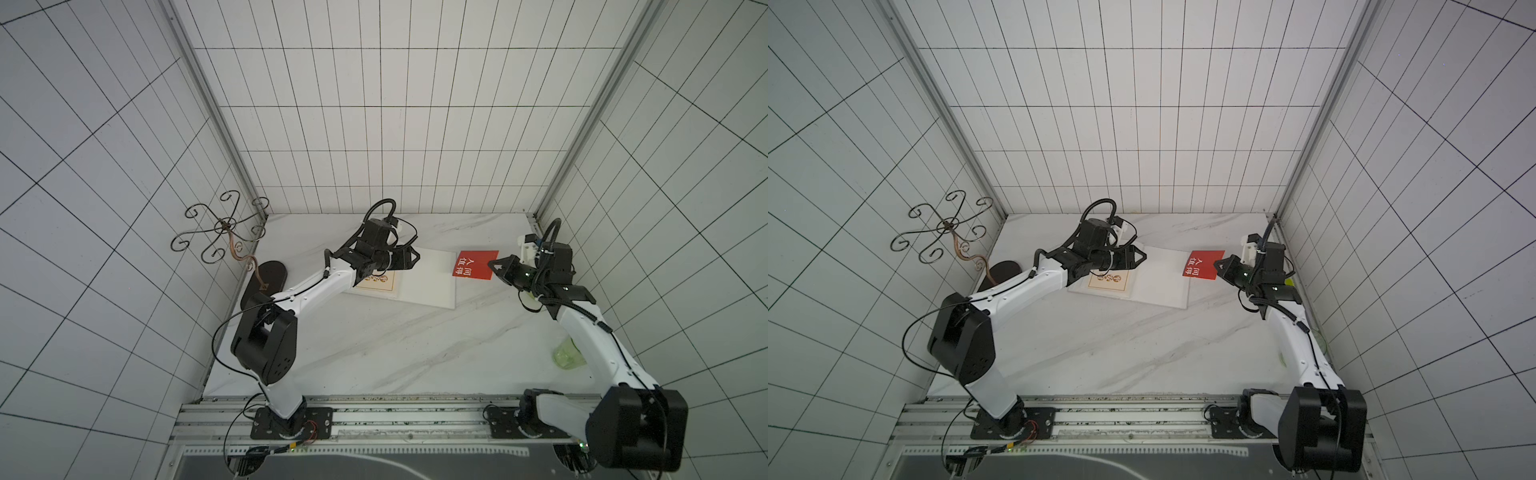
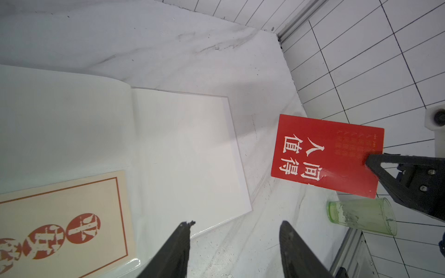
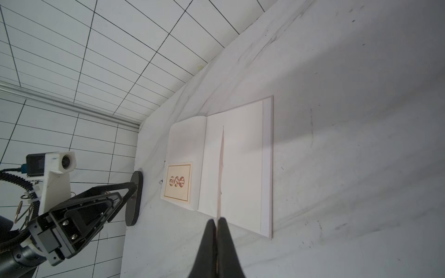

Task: Place the photos into the photo albums
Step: Insert the photo into the photo album.

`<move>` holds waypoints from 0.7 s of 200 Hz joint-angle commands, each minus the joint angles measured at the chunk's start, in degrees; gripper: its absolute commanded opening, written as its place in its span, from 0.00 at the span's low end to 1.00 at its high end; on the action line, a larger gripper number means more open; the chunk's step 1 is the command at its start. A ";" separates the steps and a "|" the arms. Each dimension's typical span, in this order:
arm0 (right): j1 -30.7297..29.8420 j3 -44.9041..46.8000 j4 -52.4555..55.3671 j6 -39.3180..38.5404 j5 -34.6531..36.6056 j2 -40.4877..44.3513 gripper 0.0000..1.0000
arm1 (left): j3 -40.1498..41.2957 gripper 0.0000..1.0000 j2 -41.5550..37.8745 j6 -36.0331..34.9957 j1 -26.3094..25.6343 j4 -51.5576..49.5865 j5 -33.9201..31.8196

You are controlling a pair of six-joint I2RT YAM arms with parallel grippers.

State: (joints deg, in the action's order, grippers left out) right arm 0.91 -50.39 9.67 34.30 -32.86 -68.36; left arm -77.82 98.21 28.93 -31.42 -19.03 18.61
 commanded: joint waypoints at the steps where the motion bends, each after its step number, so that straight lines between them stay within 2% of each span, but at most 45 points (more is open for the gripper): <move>1: -3.64 -6.30 -8.14 3.75 0.73 -2.47 0.00 | -0.68 0.59 -0.11 -1.33 2.65 1.66 -1.58; 71: -12.39 -5.77 -20.84 8.98 1.81 -12.40 0.00 | -6.98 0.59 6.30 -3.47 10.55 2.07 -2.88; 140: -14.35 -5.05 -29.96 12.30 2.95 -19.17 0.00 | -11.37 0.59 13.36 -5.90 15.78 0.53 -0.51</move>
State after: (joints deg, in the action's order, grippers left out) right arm -12.80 -51.18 -13.21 43.75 -31.77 -86.04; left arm -87.07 108.62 24.32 -17.26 -17.91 16.67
